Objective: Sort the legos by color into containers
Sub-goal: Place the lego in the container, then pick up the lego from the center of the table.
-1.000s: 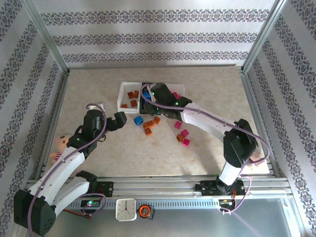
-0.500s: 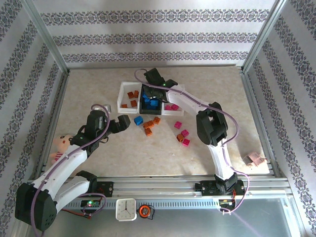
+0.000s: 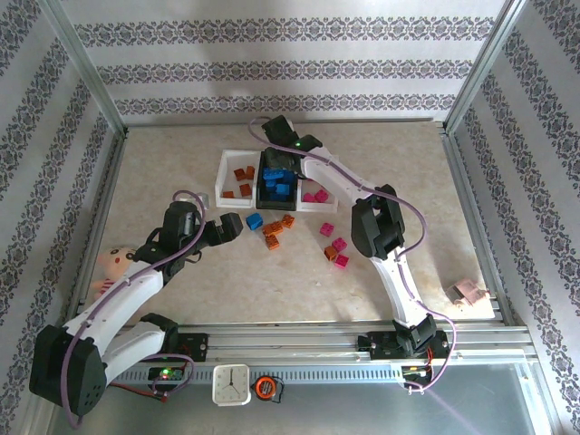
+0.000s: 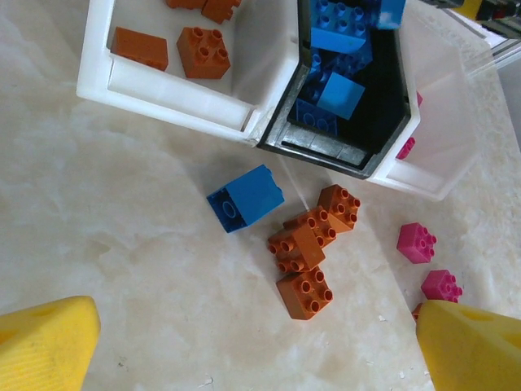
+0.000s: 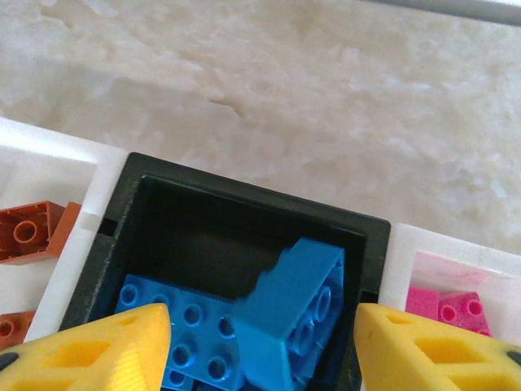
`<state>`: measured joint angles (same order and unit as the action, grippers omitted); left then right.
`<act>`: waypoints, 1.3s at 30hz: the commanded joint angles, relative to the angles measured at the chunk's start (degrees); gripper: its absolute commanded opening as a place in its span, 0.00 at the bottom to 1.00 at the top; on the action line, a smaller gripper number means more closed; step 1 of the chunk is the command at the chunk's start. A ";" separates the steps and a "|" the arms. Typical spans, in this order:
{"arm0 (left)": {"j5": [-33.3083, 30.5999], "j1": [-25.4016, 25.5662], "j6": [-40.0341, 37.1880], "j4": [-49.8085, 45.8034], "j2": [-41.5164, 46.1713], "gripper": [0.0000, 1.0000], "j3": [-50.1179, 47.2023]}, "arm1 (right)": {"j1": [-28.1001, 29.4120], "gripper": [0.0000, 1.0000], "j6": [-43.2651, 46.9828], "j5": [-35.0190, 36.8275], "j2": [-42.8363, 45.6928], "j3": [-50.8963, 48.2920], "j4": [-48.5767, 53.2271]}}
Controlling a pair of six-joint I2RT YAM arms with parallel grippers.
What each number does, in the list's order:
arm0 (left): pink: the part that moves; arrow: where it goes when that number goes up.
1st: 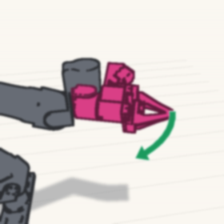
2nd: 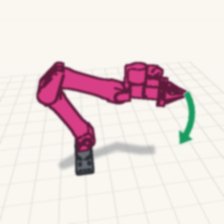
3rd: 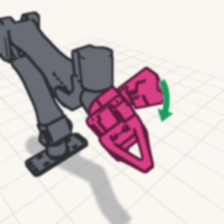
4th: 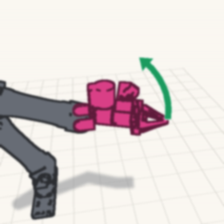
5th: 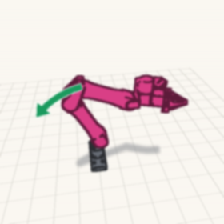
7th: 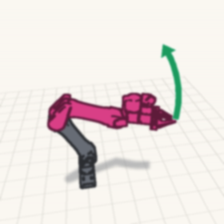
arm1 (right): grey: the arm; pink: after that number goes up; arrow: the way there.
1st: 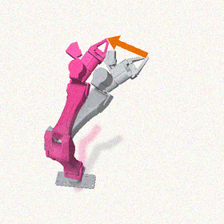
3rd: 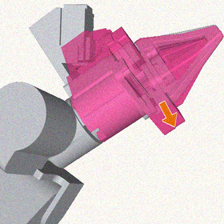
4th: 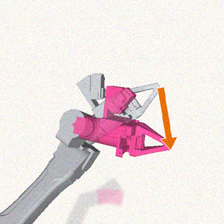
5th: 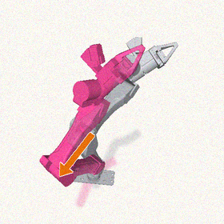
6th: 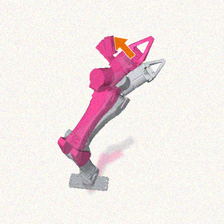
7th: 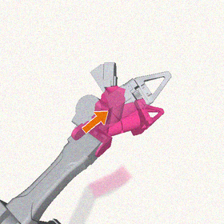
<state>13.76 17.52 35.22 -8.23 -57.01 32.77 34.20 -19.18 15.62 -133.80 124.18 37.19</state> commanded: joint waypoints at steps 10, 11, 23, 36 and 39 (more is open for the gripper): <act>1.48 3.63 -5.94 2.02 -11.99 0.98 6.65 | 0.55 0.71 -0.53 -5.76 20.41 -23.69 -13.10; 0.38 4.97 -6.91 1.50 -14.12 0.97 7.92 | 0.53 0.71 -1.05 -6.49 22.88 -27.38 -14.67; -10.12 8.54 -12.62 4.20 -36.06 0.86 20.36 | 0.40 0.71 -3.53 -8.46 41.41 -50.29 -20.51; -14.64 8.42 -11.46 3.08 -43.04 0.72 22.02 | -0.18 0.72 -4.19 -8.48 48.09 -55.96 -21.77; -14.92 7.97 -10.62 2.77 -42.65 0.65 20.22 | -0.28 0.72 -4.20 -8.42 48.72 -56.15 -21.97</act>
<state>0.75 25.52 24.34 -4.40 -99.50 54.65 34.24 -22.61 7.42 -86.96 68.99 16.60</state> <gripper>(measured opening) 0.666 0.717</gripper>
